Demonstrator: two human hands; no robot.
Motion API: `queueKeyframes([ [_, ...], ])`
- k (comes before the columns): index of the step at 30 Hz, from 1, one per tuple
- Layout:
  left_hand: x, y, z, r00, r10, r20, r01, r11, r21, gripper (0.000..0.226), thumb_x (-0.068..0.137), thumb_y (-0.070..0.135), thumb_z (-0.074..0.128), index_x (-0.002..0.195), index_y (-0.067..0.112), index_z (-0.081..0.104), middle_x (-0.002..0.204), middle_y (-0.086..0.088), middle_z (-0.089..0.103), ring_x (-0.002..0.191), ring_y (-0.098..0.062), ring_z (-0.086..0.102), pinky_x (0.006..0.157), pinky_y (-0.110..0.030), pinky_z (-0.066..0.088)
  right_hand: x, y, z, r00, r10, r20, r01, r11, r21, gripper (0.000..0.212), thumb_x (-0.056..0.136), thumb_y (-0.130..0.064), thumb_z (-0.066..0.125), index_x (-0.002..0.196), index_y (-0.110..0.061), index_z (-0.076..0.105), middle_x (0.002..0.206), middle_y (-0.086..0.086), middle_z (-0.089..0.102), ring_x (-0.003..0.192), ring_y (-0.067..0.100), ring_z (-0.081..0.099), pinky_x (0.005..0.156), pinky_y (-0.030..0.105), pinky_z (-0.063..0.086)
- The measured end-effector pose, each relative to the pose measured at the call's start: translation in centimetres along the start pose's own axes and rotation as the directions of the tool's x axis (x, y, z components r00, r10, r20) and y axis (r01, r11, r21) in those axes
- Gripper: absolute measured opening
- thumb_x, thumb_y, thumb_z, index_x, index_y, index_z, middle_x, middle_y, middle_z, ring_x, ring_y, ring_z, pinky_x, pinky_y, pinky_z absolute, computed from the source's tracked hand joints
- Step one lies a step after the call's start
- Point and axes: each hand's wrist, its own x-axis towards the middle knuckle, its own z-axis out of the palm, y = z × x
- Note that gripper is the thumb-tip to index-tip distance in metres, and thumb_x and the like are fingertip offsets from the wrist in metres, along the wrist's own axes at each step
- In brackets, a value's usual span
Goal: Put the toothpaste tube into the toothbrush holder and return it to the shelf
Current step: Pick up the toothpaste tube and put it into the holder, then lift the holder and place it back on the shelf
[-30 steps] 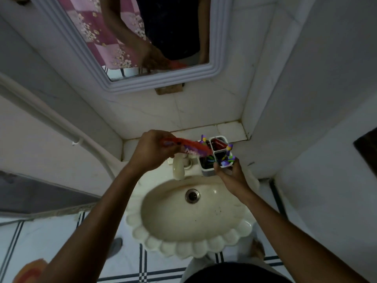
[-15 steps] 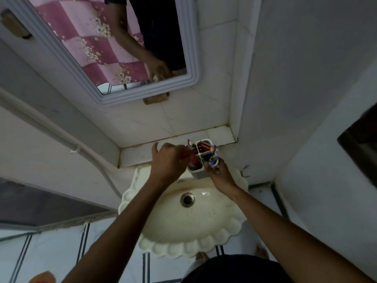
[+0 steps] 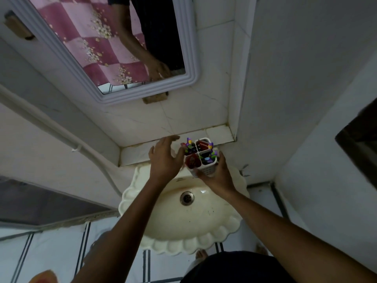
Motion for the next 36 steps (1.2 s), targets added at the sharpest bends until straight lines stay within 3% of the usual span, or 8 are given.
queueKeyframes([
  [5, -1.6, -1.8, -1.4, 0.997, -0.076, -0.006, 0.075, 0.997, -0.031, 0.035, 0.099, 0.038, 0.07, 0.133, 0.029, 0.069, 0.137, 0.002, 0.061, 0.13, -0.021, 0.058, 0.113, -0.056, 0.046, -0.7, -0.3, 3.1, 0.996, -0.002, -0.085, -0.008, 0.992, -0.127, 0.16, 0.059, -0.059, 0.104, 0.173, -0.021, -0.001, 0.173, 0.006, 0.035, 0.16, 0.027, 0.039, 0.123, 0.049, 0.048],
  [10, -2.6, -3.6, -2.8, 0.999, -0.042, 0.026, 0.044, 0.997, -0.067, 0.036, 0.101, 0.036, 0.071, 0.134, 0.022, 0.07, 0.138, 0.0, 0.064, 0.129, -0.02, 0.059, 0.111, -0.05, 0.048, -0.3, -1.3, 5.8, 0.959, 0.013, -0.284, -0.036, 0.997, -0.073, 0.14, 0.066, -0.046, 0.104, 0.17, -0.017, 0.015, 0.163, 0.011, 0.047, 0.149, 0.031, 0.052, 0.11, 0.036, 0.052],
  [13, -2.6, -4.5, -3.2, 0.999, -0.006, 0.046, 0.01, 0.996, -0.085, 0.039, 0.101, 0.036, 0.072, 0.136, 0.019, 0.069, 0.138, -0.001, 0.065, 0.128, -0.019, 0.06, 0.109, -0.044, 0.049, 0.2, -1.7, 6.2, 0.944, -0.002, -0.329, -0.009, 0.999, -0.033, 0.131, 0.061, -0.038, 0.106, 0.164, -0.017, 0.028, 0.153, 0.009, 0.056, 0.141, 0.031, 0.059, 0.11, 0.043, 0.057],
  [18, -1.7, -4.7, -3.4, 0.998, 0.054, 0.038, -0.049, 0.991, -0.124, 0.036, 0.102, 0.037, 0.07, 0.133, 0.018, 0.071, 0.135, 0.0, 0.069, 0.124, -0.017, 0.064, 0.107, -0.041, 0.051, 0.1, -3.6, 5.0, 0.904, -0.076, -0.42, 0.047, 0.996, -0.079, 0.121, 0.053, -0.053, 0.104, 0.151, -0.023, 0.04, 0.141, -0.001, 0.064, 0.127, 0.022, 0.066, 0.09, 0.02, 0.05],
  [20, -1.2, -4.2, -3.7, 0.995, 0.099, 0.014, -0.096, 0.986, -0.136, 0.035, 0.103, 0.036, 0.069, 0.132, 0.016, 0.072, 0.133, 0.0, 0.071, 0.124, -0.018, 0.065, 0.108, -0.042, 0.052, -0.4, -5.0, 3.9, 0.88, -0.137, -0.455, 0.104, 0.99, -0.096, 0.119, 0.05, -0.057, 0.101, 0.149, -0.022, 0.043, 0.14, 0.0, 0.065, 0.125, 0.024, 0.067, 0.09, 0.024, 0.052],
  [24, 0.3, -1.9, -5.6, 0.987, 0.148, -0.063, -0.156, 0.976, -0.151, 0.038, 0.103, 0.039, 0.068, 0.133, 0.016, 0.071, 0.133, -0.002, 0.071, 0.124, -0.017, 0.066, 0.107, -0.04, 0.053, -1.4, -10.4, 1.4, 0.816, -0.29, -0.499, 0.266, 0.956, -0.121, 0.119, 0.048, -0.063, 0.096, 0.148, -0.019, 0.047, 0.14, 0.002, 0.065, 0.126, 0.027, 0.067, 0.097, 0.042, 0.062],
  [32, 5.1, 6.5, -13.8, 0.916, 0.242, -0.32, -0.305, 0.938, -0.163, 0.04, 0.103, 0.041, 0.068, 0.136, 0.018, 0.069, 0.134, -0.002, 0.07, 0.118, -0.007, 0.061, 0.103, -0.035, 0.054, -2.4, -25.9, -4.2, 0.643, -0.525, -0.558, 0.566, 0.816, -0.115, 0.119, 0.05, -0.069, 0.094, 0.145, -0.014, 0.047, 0.137, 0.007, 0.062, 0.121, 0.025, 0.065, 0.092, 0.035, 0.062],
  [36, 7.5, 12.0, -19.7, 0.84, 0.311, -0.445, -0.403, 0.907, -0.127, 0.042, 0.104, 0.042, 0.066, 0.137, 0.016, 0.068, 0.134, -0.004, 0.068, 0.122, -0.017, 0.064, 0.103, -0.04, 0.056, -3.8, -34.3, -8.2, 0.52, -0.619, -0.589, 0.68, 0.717, -0.153, 0.112, 0.052, -0.07, 0.094, 0.139, -0.017, 0.048, 0.133, 0.002, 0.062, 0.121, 0.025, 0.065, 0.087, 0.029, 0.061],
])
